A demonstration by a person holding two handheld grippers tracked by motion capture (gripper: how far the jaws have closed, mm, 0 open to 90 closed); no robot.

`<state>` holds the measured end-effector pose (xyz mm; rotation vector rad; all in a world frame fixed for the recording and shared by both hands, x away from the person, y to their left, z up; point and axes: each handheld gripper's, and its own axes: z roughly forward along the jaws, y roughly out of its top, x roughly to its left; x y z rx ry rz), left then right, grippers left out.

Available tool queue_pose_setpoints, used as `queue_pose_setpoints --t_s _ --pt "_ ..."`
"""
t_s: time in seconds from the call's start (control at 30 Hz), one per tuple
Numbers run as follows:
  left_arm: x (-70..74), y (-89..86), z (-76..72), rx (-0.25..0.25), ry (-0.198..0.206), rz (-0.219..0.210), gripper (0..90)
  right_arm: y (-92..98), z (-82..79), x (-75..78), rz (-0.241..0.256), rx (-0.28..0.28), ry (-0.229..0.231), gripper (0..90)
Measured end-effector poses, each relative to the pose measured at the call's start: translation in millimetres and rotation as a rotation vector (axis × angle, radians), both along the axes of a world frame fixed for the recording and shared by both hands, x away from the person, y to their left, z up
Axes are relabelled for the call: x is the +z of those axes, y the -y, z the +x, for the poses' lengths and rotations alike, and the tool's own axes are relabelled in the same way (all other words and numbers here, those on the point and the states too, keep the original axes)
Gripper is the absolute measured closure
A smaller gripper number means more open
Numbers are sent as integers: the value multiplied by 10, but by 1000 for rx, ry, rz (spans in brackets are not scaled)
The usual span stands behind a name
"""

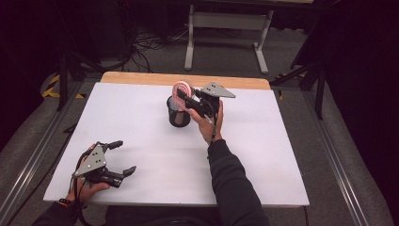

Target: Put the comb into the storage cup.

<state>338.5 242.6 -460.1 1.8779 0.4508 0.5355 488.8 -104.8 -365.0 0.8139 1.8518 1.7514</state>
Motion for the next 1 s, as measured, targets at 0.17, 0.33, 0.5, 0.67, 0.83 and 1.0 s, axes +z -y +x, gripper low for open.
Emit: queue_pose_setpoints --t_s 0.17,0.33,0.5,0.67,0.83,1.0 --pt "2 3 -5 -4 0 5 41 6 -19 -22 10 6 2 625" --pt "-1 6 -3 -4 -2 7 42 32 -35 -37 25 8 -8 621" --pt "-4 18 -1 -5 -3 9 42 62 -48 -37 10 -9 -23 588" --pt "-6 20 0 -6 -5 12 42 79 -50 -43 -9 -12 -23 535" --pt "-8 23 2 -7 -5 13 42 98 -56 -57 -10 -4 -26 463" --pt "-12 27 6 -3 -6 13 42 113 -74 -38 -34 -20 -15 399"
